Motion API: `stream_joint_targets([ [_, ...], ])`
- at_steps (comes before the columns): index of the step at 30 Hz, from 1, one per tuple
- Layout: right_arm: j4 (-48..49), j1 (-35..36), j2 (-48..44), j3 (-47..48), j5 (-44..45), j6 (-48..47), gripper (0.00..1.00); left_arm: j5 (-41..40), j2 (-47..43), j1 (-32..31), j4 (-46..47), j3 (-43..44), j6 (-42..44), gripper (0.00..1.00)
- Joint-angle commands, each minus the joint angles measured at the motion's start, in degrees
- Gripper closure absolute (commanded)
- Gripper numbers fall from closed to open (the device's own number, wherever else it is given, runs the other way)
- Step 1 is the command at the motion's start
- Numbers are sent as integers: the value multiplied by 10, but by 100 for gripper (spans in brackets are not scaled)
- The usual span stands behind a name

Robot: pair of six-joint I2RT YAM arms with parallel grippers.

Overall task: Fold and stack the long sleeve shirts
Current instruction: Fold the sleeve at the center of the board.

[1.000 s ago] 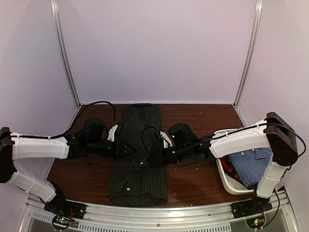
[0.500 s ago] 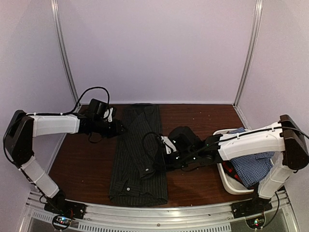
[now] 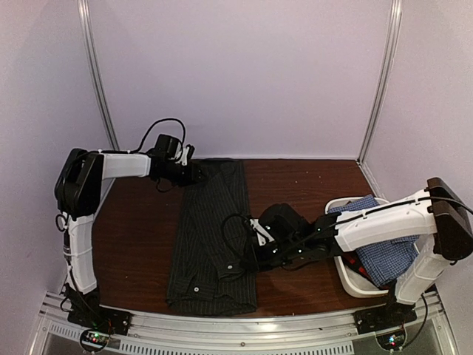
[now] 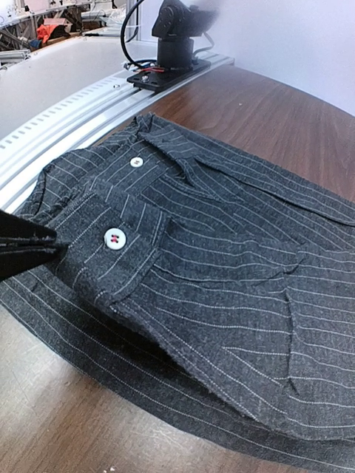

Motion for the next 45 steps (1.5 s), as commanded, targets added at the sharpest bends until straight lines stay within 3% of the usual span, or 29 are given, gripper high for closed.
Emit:
stream_joint_targets([
  [1,1,5,-23,-14,16,1,100,28,54,-2,-21,72,40,48],
  [17,28,6,-27,-39,15,12,100,46,193,-2,-63,254,51,48],
  [26,34,6,-31,-45,17,15,100,61,232,-3,-73,304,39,55],
  [29,35,5,-32,-45,17,16,100,63,233,-3,-73,305,39,63],
  [37,35,6,-32,-46,19,15,100,74,204,-3,-59,294,30,99],
  [45,40,6,-32,-47,17,16,100,10,139,-2,-32,224,31,100],
])
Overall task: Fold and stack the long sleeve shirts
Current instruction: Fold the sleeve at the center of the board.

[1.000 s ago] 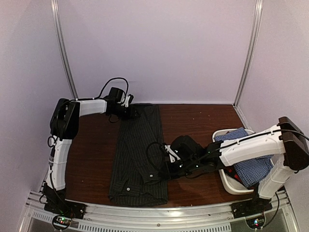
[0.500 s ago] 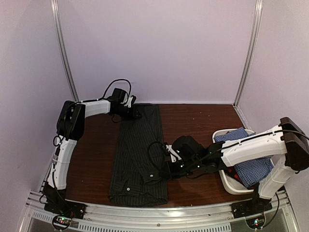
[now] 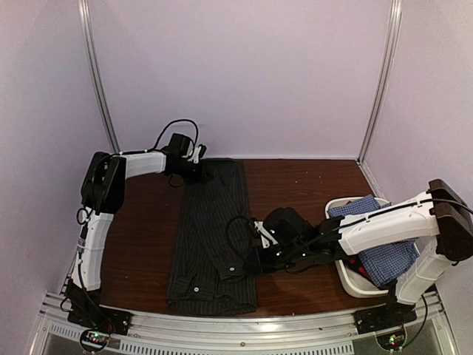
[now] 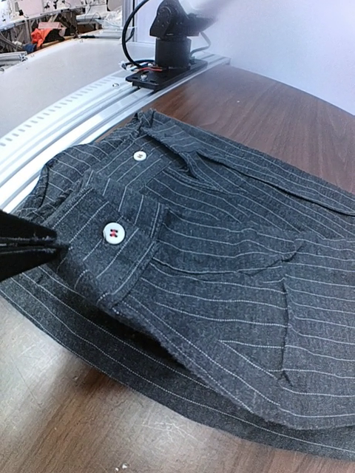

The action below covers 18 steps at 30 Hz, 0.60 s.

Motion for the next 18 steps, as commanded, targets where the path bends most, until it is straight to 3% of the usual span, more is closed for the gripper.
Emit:
stream_joint_targets([
  [1,15,4,-17,-11,9,1,100,-49,-56,-1,34,-22,3,100],
  [6,17,4,-19,-15,8,1,100,-70,-61,-1,39,-38,0,100],
  [13,20,3,-16,-12,6,-2,100,-87,-29,4,9,-6,-4,74],
  [18,25,3,-11,-12,0,0,100,-94,-29,5,-13,5,4,70],
])
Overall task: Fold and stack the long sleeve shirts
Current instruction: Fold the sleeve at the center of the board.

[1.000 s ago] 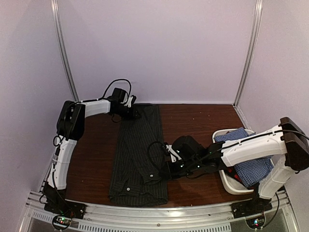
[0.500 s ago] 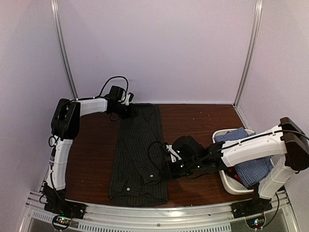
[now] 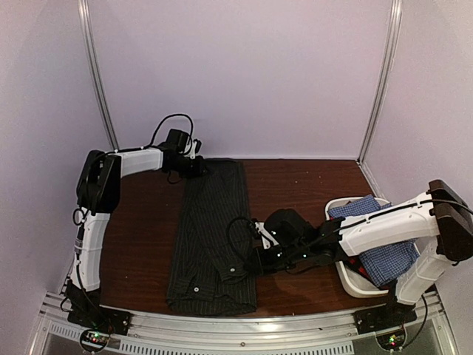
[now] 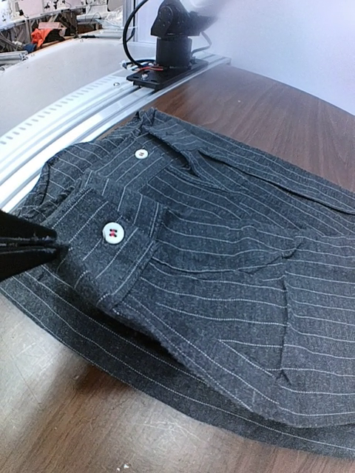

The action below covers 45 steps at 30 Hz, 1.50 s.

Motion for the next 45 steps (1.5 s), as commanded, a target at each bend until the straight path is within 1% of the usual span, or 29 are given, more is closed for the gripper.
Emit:
stream_joint_targets([
  [1,15,4,-7,-3,-3,1,100,-16,7,4,-18,25,9,70],
  [8,23,7,0,-11,-18,4,100,-16,-40,3,-23,-4,9,71],
  [13,22,25,10,-7,-26,8,100,-8,-73,1,-22,-32,9,72],
  [18,26,36,23,-15,-28,15,100,1,-93,-14,-23,-55,9,73],
  [25,23,39,30,-14,-25,15,100,17,-79,-39,-3,-69,-2,75],
  [32,18,40,28,-13,-20,13,100,17,-20,-45,11,-50,-14,75],
  [38,15,42,16,-20,-8,14,93,-5,39,-39,-6,-7,-12,76],
  [41,14,42,9,-25,-6,15,88,-5,50,-34,-6,4,-12,76],
  [45,-9,41,-18,-25,10,10,78,-6,52,-32,-20,23,-6,76],
])
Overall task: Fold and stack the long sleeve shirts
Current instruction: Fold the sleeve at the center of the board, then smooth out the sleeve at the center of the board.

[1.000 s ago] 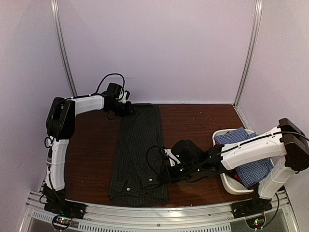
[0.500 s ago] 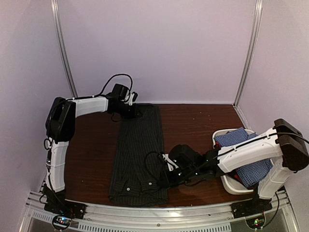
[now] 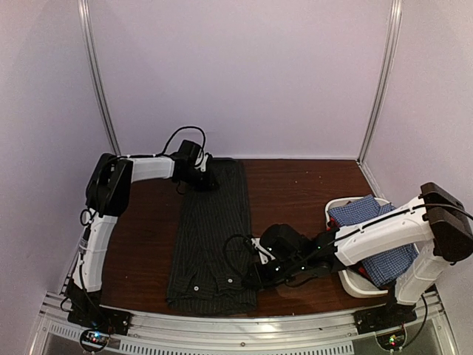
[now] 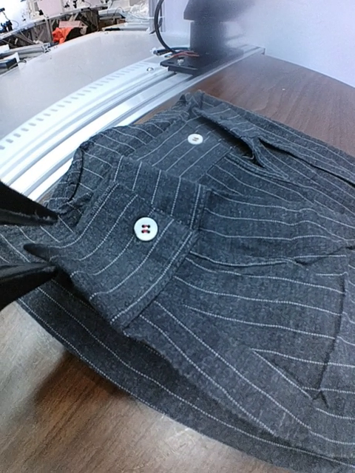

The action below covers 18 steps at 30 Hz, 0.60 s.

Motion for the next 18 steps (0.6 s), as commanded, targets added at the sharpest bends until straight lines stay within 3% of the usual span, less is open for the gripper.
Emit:
stream_joint_targets([
  [1,-26,3,-48,-2,34,-6,75,-11,13,7,-13,34,5,76],
  [6,-60,-5,-76,23,62,-26,60,-8,-12,7,-27,49,14,75],
  [10,-57,-21,-65,42,61,-41,57,-10,-48,7,-32,46,17,74],
  [12,-38,-28,-51,49,50,-45,58,-10,-67,6,-32,34,17,73],
  [18,2,-41,26,89,2,-59,77,-10,-107,2,-18,-37,13,73],
])
